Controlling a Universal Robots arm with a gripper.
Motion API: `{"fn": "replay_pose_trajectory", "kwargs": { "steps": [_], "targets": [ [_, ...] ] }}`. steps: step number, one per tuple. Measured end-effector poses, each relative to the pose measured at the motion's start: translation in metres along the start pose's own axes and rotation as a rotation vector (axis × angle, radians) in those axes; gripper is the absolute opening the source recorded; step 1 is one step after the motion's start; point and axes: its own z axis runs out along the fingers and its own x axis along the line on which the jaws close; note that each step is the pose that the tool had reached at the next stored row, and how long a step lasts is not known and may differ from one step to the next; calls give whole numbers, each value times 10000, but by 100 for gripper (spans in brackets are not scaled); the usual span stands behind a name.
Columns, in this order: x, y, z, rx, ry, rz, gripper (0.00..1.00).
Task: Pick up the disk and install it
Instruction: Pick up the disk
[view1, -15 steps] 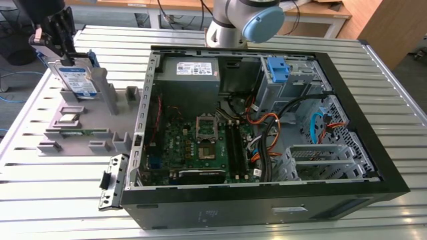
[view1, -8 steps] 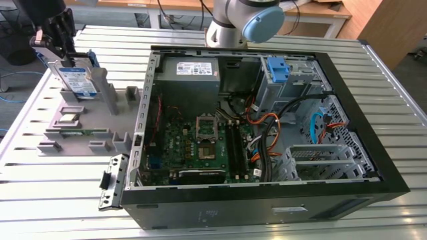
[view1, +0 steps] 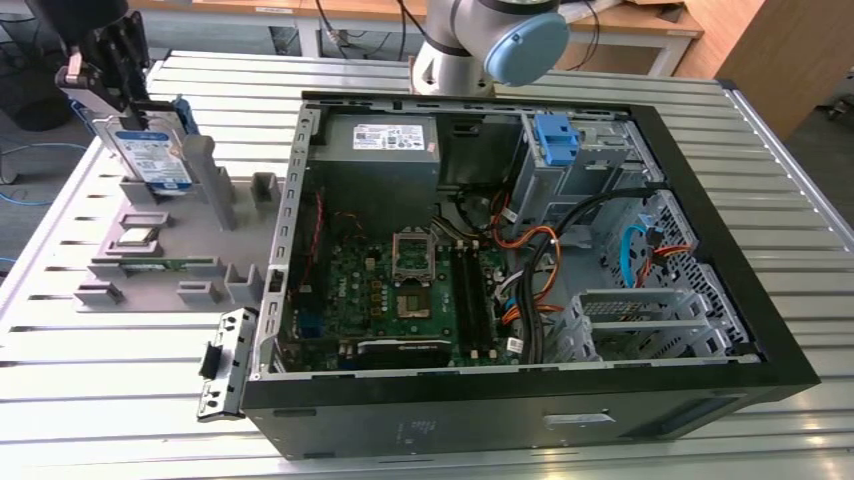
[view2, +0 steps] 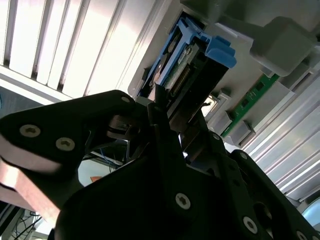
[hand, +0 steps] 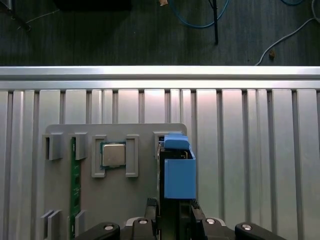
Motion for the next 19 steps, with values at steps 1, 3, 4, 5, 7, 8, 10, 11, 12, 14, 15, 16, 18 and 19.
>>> {"fn": "replay_pose_trajectory", "kwargs": {
  "steps": [1, 3, 4, 5, 7, 8, 10, 11, 12, 14, 15, 16, 18, 19],
  "targets": [
    [1, -1, 18, 3, 1, 0, 36],
    [2, -2, 54, 3, 1, -1, 36],
    [2, -3, 70, 0, 3, 0, 36],
    [3, -3, 89, 1, 2, 0, 36],
    [4, -5, 125, 3, 1, -1, 36],
    [4, -6, 144, 3, 2, -3, 36],
    [5, -7, 175, 3, 1, -5, 36],
    [5, -7, 179, 3, 2, -5, 36],
    [6, -7, 179, 2, 2, -5, 36],
    [5, -6, 180, 1, 2, -4, 36],
    [5, -7, 180, 2, 2, -5, 36],
    [5, -7, 181, 4, 1, -5, 36],
    [5, -7, 181, 4, 1, -5, 36],
    [5, -7, 181, 3, 1, -5, 36]
  ]
}}
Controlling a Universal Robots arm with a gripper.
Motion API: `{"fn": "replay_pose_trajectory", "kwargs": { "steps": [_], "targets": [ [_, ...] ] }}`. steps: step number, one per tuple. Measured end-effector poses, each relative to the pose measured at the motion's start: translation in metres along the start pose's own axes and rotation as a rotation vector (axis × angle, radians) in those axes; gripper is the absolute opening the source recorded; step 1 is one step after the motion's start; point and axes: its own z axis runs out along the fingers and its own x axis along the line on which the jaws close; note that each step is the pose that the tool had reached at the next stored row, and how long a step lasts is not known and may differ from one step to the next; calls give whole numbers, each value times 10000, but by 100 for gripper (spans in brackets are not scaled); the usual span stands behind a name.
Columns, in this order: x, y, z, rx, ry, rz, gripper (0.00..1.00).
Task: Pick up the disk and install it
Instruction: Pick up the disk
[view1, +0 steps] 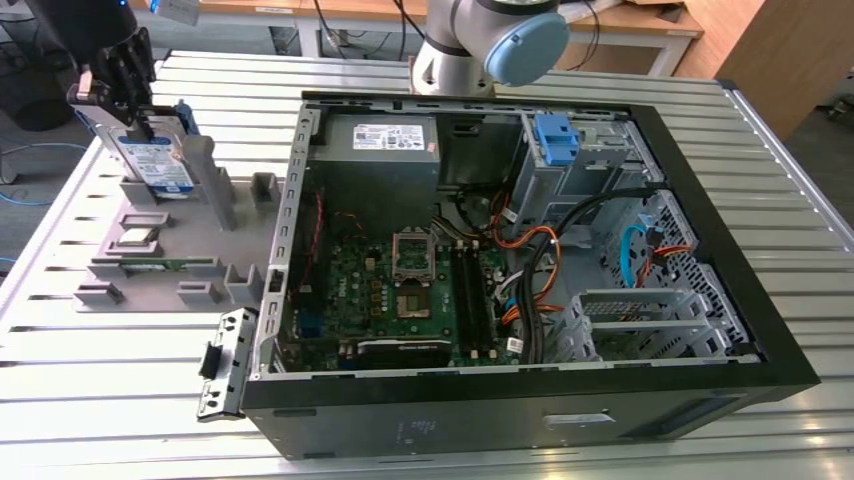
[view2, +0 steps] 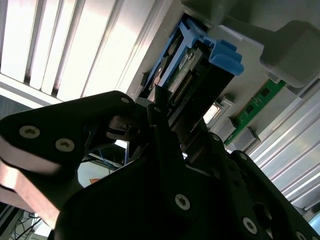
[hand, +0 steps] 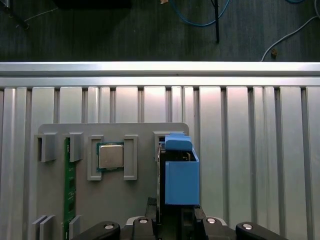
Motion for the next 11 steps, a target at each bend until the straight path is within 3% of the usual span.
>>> {"fn": "replay_pose_trajectory", "kwargs": {
  "steps": [11],
  "targets": [
    [0, 0, 2, 0, 0, 1, 35]
  ]
}}
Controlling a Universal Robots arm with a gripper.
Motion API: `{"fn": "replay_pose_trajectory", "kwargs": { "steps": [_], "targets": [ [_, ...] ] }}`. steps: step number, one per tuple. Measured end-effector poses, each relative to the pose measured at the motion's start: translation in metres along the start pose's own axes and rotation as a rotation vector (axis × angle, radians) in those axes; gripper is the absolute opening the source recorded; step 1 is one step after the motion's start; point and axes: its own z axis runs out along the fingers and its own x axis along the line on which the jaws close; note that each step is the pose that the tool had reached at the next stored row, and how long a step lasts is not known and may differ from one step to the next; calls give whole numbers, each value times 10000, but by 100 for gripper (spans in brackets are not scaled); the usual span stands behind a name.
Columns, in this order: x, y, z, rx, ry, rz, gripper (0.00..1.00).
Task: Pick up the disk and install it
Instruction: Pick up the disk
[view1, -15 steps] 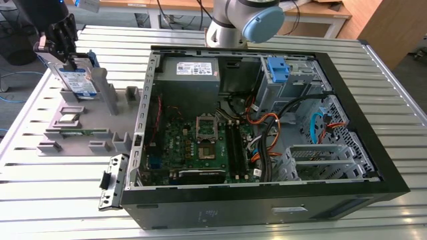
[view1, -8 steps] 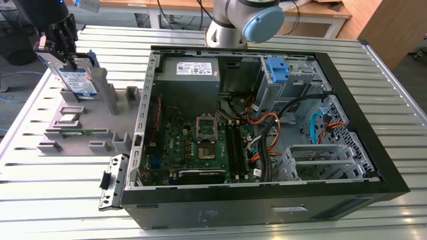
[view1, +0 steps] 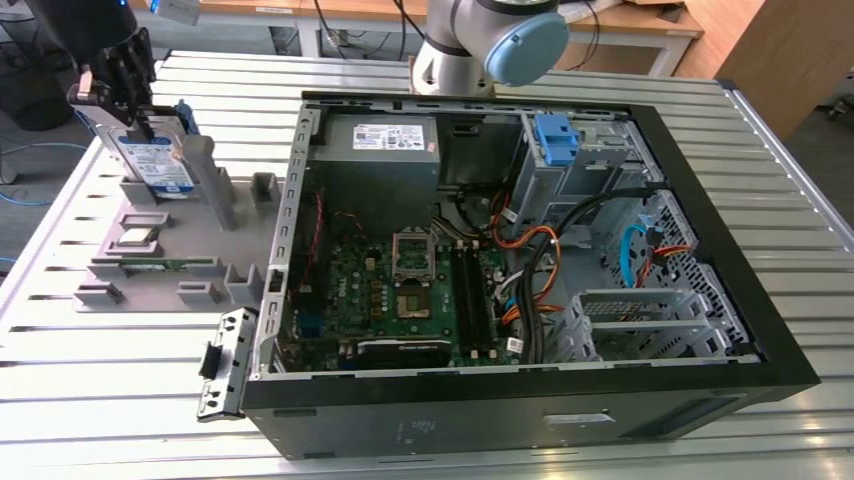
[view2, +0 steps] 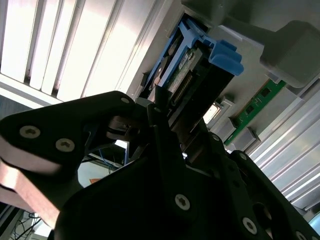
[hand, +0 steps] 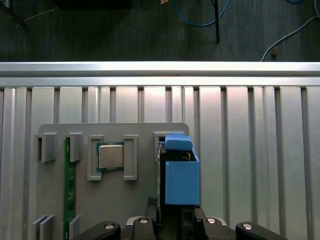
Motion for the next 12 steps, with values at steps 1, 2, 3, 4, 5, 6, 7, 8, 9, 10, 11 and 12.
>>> {"fn": "replay_pose_trajectory", "kwargs": {
  "steps": [1, 2, 3, 4, 5, 6, 7, 8, 9, 10, 11, 12],
  "targets": [
    [0, 0, 0, 0, -1, 0, 35],
    [0, 0, 0, 0, 0, 0, 35],
    [0, 0, 1, 0, 0, -1, 35],
    [0, 0, 1, 0, 0, -1, 35],
    [0, 0, 1, -1, 0, 0, 35],
    [0, 0, -1, 1, 0, -1, 35],
    [0, 0, -8, 6, -2, -1, 35],
    [-1, 0, -24, 9, -4, -1, 35],
    [-1, 1, -45, 4, -1, -1, 35],
    [-2, 3, -69, 0, 0, 0, 35],
    [-3, 3, -94, 2, 0, 0, 35],
    [-4, 5, -125, 2, -1, 0, 35]
  ]
}}
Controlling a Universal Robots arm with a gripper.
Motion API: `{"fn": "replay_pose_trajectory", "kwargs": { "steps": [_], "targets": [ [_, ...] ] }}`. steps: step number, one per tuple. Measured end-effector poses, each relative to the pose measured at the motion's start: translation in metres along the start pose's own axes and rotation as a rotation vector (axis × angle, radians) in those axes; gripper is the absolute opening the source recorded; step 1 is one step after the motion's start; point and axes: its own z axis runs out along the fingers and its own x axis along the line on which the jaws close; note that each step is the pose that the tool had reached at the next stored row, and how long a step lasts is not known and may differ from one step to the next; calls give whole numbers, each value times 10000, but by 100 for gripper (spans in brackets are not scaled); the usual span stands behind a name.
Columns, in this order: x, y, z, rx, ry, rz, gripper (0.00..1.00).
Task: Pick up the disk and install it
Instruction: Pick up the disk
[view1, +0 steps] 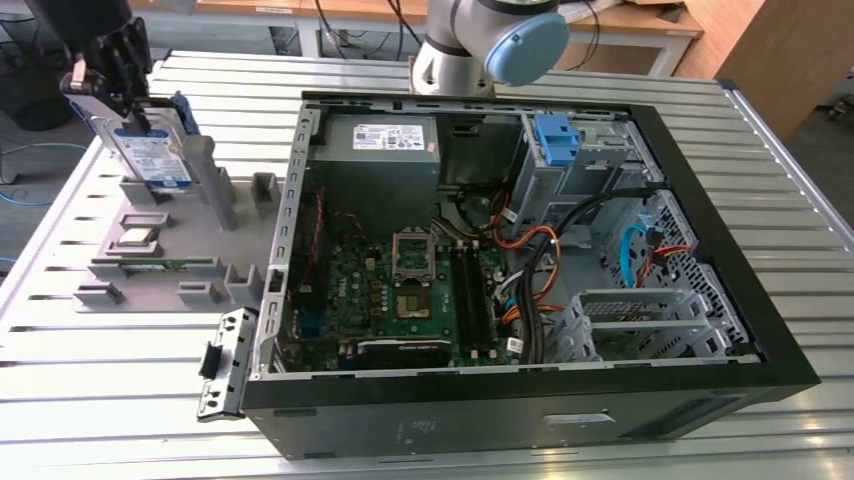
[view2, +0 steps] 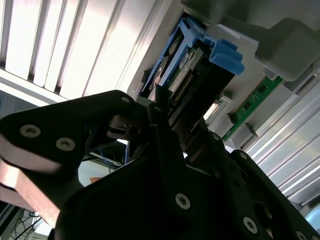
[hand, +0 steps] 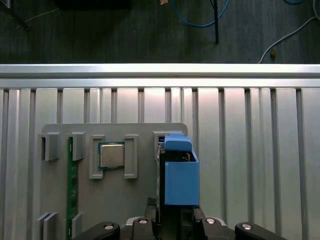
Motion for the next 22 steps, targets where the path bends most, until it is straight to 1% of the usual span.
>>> {"fn": "replay_pose_trajectory", "kwargs": {
  "steps": [4, 5, 6, 22],
  "targets": [
    [-4, 5, -122, -1, 1, 0, 35],
    [-4, 6, -148, -3, 1, 0, 35],
    [-5, 7, -161, -3, 1, 0, 35],
    [-5, 7, -161, -1, 4, 0, 35]
  ]
}}
